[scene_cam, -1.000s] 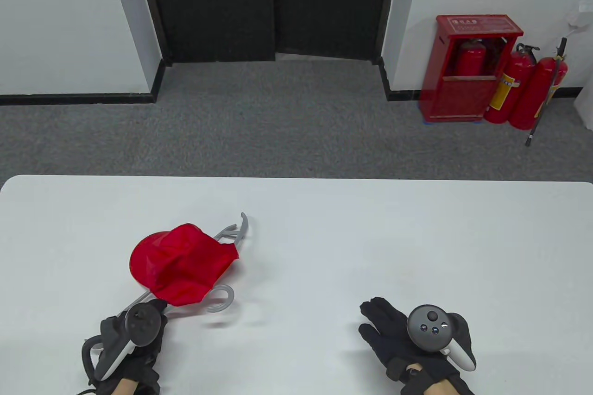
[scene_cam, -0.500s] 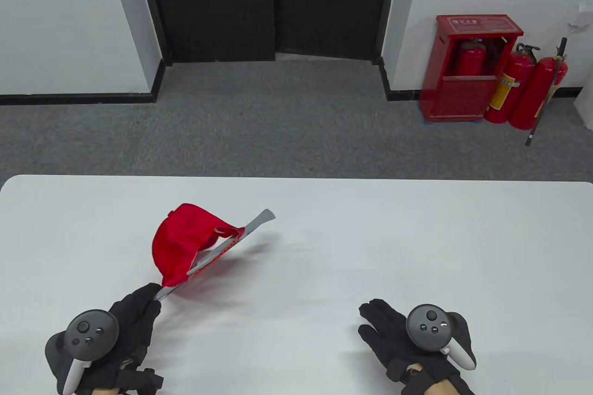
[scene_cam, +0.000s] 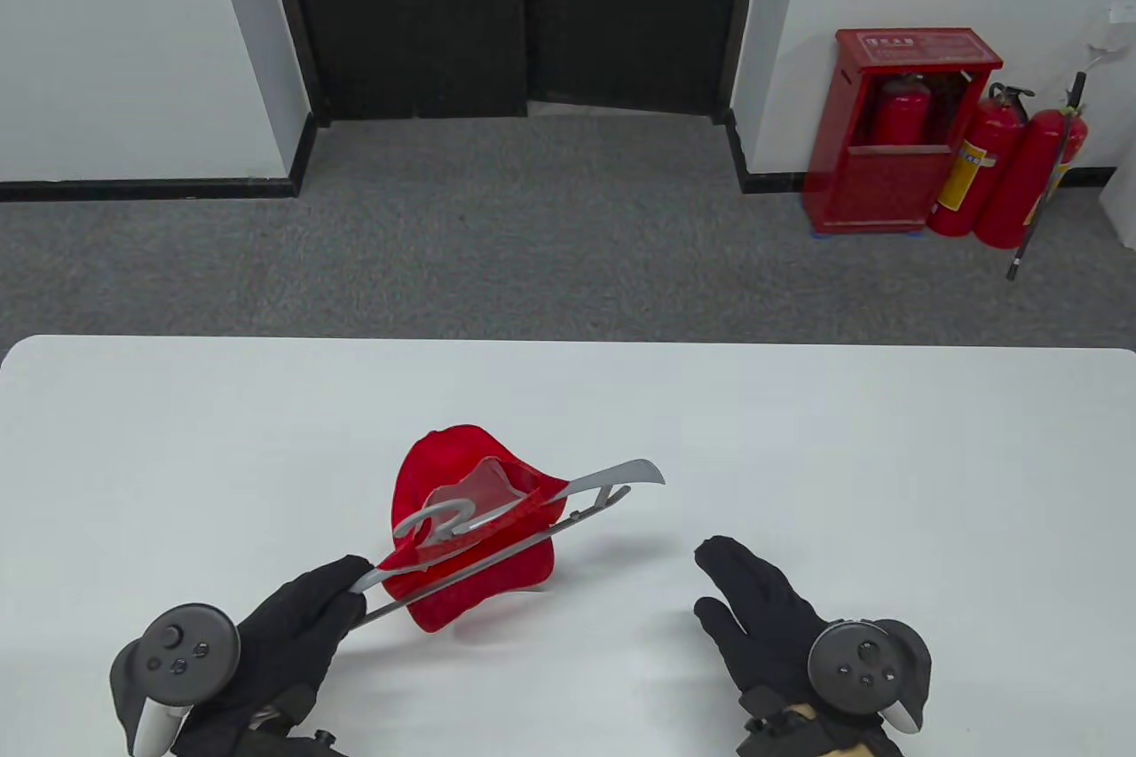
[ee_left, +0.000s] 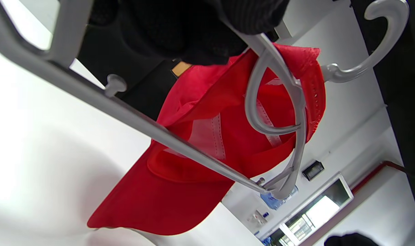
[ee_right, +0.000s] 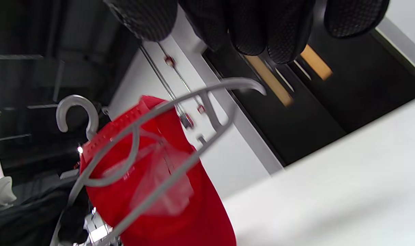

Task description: Remove the baseball cap from gray hanger

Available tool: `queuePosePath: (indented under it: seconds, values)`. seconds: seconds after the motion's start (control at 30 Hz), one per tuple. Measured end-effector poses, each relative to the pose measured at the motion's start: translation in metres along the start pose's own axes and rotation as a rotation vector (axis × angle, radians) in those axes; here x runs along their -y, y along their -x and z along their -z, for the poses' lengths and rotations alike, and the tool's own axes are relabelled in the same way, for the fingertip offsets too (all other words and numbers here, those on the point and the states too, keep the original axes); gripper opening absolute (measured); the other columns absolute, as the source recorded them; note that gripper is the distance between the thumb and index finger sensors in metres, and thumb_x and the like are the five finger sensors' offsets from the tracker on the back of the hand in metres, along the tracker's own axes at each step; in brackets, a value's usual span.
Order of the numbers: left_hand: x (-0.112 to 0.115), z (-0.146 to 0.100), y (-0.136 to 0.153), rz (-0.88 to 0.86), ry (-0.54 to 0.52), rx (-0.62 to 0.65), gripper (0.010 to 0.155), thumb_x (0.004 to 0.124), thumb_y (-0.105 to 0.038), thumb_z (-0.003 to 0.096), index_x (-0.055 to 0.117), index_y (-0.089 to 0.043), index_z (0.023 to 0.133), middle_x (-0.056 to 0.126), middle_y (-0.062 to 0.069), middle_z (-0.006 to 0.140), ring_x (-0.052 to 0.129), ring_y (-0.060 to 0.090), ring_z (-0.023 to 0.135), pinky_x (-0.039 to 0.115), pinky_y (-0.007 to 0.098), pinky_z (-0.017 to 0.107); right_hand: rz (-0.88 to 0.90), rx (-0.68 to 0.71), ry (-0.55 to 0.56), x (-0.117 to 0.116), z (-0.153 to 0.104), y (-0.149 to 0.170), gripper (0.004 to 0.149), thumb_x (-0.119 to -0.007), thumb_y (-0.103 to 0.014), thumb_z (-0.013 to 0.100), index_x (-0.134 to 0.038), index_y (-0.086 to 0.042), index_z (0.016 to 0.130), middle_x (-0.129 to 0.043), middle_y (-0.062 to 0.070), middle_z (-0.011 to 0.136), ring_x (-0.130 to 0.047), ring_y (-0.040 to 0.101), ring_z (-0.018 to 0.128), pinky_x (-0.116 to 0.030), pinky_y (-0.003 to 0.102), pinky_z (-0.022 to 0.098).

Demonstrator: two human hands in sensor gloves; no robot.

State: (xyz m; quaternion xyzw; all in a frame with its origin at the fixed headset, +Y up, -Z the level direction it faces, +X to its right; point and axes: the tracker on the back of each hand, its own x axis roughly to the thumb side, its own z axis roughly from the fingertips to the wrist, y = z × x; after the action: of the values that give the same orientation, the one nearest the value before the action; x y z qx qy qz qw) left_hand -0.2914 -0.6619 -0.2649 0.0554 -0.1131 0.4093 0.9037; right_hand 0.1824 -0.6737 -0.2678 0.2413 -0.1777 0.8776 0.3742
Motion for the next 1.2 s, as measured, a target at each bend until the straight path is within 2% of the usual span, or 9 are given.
queuePosePath:
  seconds: [0.17,0.3,0.37,0.47,0.5,0.57,0.7,1.2]
  values:
    - [0.017,0.0,-0.023,0.037,0.057,0.084,0.045,0.074,-0.037,0.0572,0.08,-0.035,0.102,0.099,0.003,0.081,0.096,0.026,0.059,0.065,0.063,0.068,-0.071,0.089,0.072,-0.003,0.002,-0.025,0.057,-0.073,-0.036,0.056,-0.063,-0.011,0.107,-0.065,0.024,0.112,-0.07,0.05,0.096,-0.057,0.078,0.062]
    - [0.03,-0.001,-0.036,0.048,0.111,0.152,0.045,0.075,-0.037,0.0564,0.081,-0.036,0.101,0.1,0.002,0.08,0.097,0.026,0.06,0.065,0.063,0.068,-0.154,0.136,0.116,-0.005,0.002,-0.042,0.057,-0.069,-0.039,0.057,-0.063,-0.011,0.107,-0.064,0.024,0.113,-0.066,0.05,0.099,-0.046,0.083,0.062]
    - [0.034,-0.001,-0.042,0.062,0.119,0.177,0.044,0.075,-0.037,0.0562,0.082,-0.036,0.1,0.1,0.002,0.08,0.097,0.026,0.06,0.065,0.062,0.069,-0.184,0.101,0.053,-0.007,0.004,-0.046,0.06,-0.067,-0.041,0.058,-0.06,-0.011,0.109,-0.061,0.025,0.115,-0.062,0.051,0.101,-0.044,0.084,0.062]
    - [0.038,-0.002,-0.046,0.063,0.135,0.199,0.044,0.076,-0.037,0.056,0.082,-0.036,0.1,0.101,0.002,0.08,0.097,0.027,0.06,0.065,0.063,0.069,-0.112,0.111,-0.028,-0.012,0.006,-0.046,0.059,-0.066,-0.041,0.058,-0.061,-0.01,0.109,-0.061,0.025,0.115,-0.061,0.052,0.102,-0.041,0.085,0.062]
    - [0.039,-0.002,-0.047,0.062,0.136,0.202,0.044,0.076,-0.037,0.056,0.082,-0.036,0.1,0.101,0.002,0.08,0.097,0.027,0.06,0.064,0.063,0.069,-0.09,0.113,-0.037,-0.014,0.006,-0.047,0.058,-0.067,-0.039,0.058,-0.062,-0.01,0.108,-0.063,0.025,0.114,-0.064,0.051,0.1,-0.041,0.085,0.062]
    - [0.04,-0.002,-0.047,0.075,0.145,0.207,0.044,0.076,-0.037,0.0559,0.082,-0.036,0.1,0.101,0.001,0.08,0.097,0.027,0.061,0.064,0.063,0.069,-0.074,0.13,0.007,-0.015,0.006,-0.049,0.049,-0.071,-0.033,0.058,-0.069,-0.012,0.101,-0.07,0.022,0.108,-0.07,0.05,0.096,-0.044,0.084,0.062]
    - [0.041,-0.002,-0.048,0.087,0.149,0.208,0.044,0.076,-0.037,0.0558,0.083,-0.036,0.1,0.101,0.002,0.08,0.097,0.027,0.06,0.065,0.063,0.068,-0.093,0.196,0.076,-0.013,0.004,-0.055,0.039,-0.073,-0.028,0.055,-0.075,-0.014,0.092,-0.078,0.019,0.1,-0.077,0.046,0.091,-0.048,0.083,0.062]
    - [0.042,-0.004,-0.051,0.201,0.125,0.22,0.044,0.077,-0.037,0.0557,0.083,-0.037,0.099,0.102,0.003,0.079,0.097,0.027,0.059,0.066,0.063,0.068,-0.06,0.366,0.215,-0.001,-0.003,-0.082,0.038,-0.072,-0.028,0.055,-0.076,-0.019,0.091,-0.081,0.016,0.098,-0.083,0.043,0.087,-0.055,0.08,0.063]
